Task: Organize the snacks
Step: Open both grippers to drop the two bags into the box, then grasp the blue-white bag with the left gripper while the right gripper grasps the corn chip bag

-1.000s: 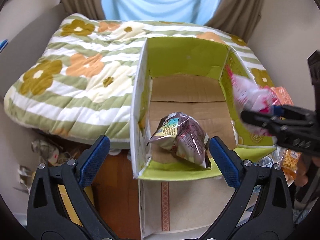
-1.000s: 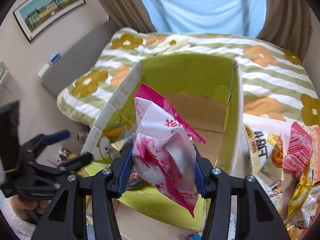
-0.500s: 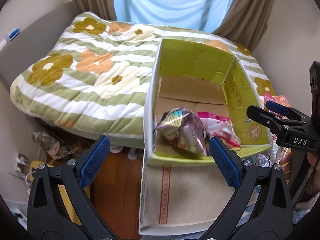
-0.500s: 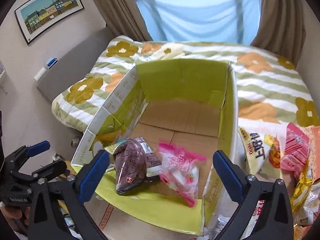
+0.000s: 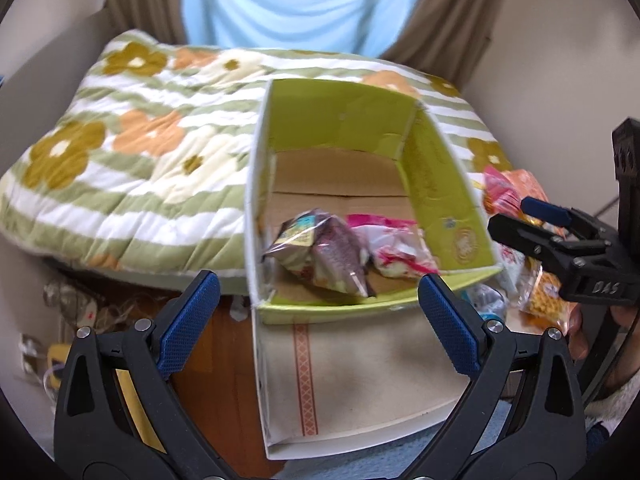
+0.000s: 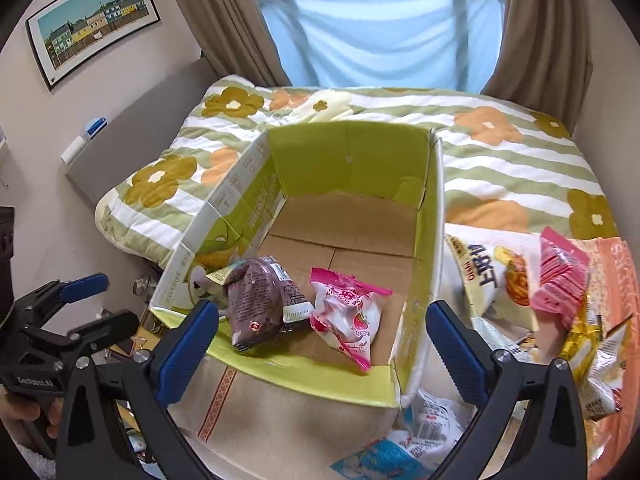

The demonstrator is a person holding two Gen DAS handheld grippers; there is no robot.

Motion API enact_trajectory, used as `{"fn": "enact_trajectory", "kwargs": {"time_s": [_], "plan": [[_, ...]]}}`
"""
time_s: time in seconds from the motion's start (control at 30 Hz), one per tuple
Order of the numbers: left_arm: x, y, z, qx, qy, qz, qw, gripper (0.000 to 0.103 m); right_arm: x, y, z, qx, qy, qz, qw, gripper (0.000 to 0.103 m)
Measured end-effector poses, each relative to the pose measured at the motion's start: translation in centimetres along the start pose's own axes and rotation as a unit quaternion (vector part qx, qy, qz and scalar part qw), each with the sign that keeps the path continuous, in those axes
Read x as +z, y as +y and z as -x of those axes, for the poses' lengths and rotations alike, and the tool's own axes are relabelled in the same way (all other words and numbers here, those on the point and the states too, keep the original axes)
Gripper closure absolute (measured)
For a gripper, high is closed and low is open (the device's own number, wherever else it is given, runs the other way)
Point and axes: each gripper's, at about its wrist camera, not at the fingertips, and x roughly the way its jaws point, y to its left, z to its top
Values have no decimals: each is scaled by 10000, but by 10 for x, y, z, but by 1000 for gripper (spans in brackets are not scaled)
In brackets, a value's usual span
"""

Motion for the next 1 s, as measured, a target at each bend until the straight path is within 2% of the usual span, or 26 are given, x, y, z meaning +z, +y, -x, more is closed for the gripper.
{"fn": "enact_trajectory", "kwargs": {"time_s": [0.13, 0.23, 0.47, 0.63, 0.77, 1.0], "plan": [[6, -20, -1, -479, -8, -298, 9984, 4, -2, -9, 26, 23, -166, -280, 9995, 0], [6, -36, -7, -782, 5, -459, 9959, 4, -6, -22, 53, 204, -354, -648, 9971, 0], [1, -74, -14, -1089, 91, -675, 9917, 4, -17, -53, 103, -302, -553, -846, 9944, 0], [-2, -99, -13, -1121, 77, -614, 9918, 4, -25, -80, 119, -446, -537, -755, 9947, 0], [-5, -124, -16, -916, 65, -436, 9948, 4, -29, -110, 120, -233, -378, -687, 9966, 0], [-26, -164, -45, -525, 425, 27, 9977, 4, -41, -144, 94, 353, 161, -398, 9985, 0]]}}
